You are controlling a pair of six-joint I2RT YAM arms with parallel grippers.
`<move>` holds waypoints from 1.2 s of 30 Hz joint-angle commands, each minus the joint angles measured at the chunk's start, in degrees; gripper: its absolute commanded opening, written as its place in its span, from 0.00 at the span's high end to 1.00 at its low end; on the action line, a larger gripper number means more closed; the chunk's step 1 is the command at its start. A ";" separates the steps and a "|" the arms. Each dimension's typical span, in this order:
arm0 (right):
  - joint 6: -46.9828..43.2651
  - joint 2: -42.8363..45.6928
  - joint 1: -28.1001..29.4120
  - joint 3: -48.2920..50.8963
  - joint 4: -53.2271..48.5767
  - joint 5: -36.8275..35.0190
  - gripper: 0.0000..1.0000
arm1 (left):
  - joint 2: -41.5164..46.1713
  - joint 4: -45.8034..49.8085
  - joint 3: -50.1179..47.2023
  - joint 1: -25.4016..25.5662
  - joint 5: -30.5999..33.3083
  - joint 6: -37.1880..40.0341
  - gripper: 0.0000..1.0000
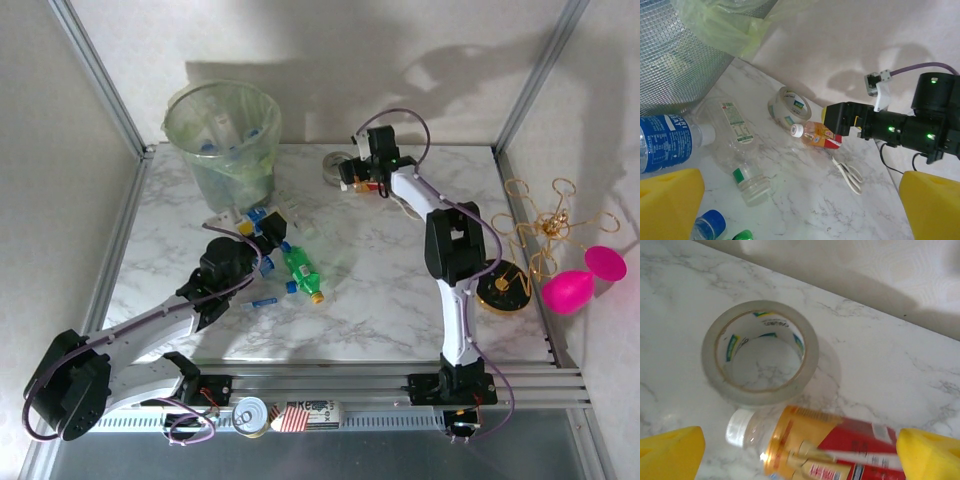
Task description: Put the plastic bottles in the bin
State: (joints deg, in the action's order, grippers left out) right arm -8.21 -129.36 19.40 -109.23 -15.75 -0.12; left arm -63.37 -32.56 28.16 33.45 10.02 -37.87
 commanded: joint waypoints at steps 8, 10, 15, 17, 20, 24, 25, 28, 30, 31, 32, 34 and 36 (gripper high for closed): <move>-0.08 -10.52 -3.29 -14.54 -10.26 9.98 0.01 | -0.74 -2.73 0.73 0.47 0.71 -0.63 0.00; 0.50 -10.57 -3.48 -14.11 -10.86 12.01 0.01 | -1.05 -2.69 0.75 0.50 0.68 -0.78 0.00; 1.67 -8.33 -3.49 -9.51 -9.83 16.06 0.01 | -1.45 -2.95 0.80 0.48 0.45 -1.33 0.00; 2.38 -6.77 -3.49 -7.06 -8.91 17.28 0.01 | -1.49 -3.06 0.89 0.47 0.18 -1.51 0.00; 3.21 -4.64 -3.49 -3.80 -8.23 18.93 0.01 | -1.43 -2.70 1.21 0.47 0.00 -1.35 0.00; 4.72 -0.30 -3.32 2.80 -6.16 19.88 0.01 | -0.81 -2.27 1.19 0.47 0.24 -1.33 0.00; 4.99 1.23 -3.23 5.34 -4.84 20.10 0.01 | -0.70 -2.25 1.03 0.48 0.34 -1.31 0.00; 5.73 5.03 -2.72 11.74 -1.67 19.69 0.01 | -0.69 -2.34 1.17 0.53 0.26 -1.42 0.01; 5.83 6.71 -2.08 14.96 -0.43 18.44 0.01 | -0.78 -2.34 1.22 0.52 0.10 -1.50 0.00; 5.67 7.38 -1.78 16.46 0.11 17.26 0.01 | -0.70 -2.34 1.27 0.53 0.00 -1.68 0.00; 5.45 7.77 -1.37 17.40 0.46 16.23 0.01 | -0.57 -2.48 1.24 0.56 -0.17 -1.84 0.00; 4.99 7.93 -0.79 18.66 0.52 14.01 0.01 | -0.25 -2.82 1.28 0.56 -0.20 -2.11 0.00; 4.46 7.43 -0.26 18.88 0.32 12.66 0.03 | -0.01 -2.95 1.32 0.63 -0.01 -2.04 0.00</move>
State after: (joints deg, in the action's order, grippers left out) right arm -3.44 -122.56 18.22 -91.79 -16.84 15.59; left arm -64.58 -33.93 28.16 33.47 10.31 -39.11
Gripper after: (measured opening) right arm 0.980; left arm 0.995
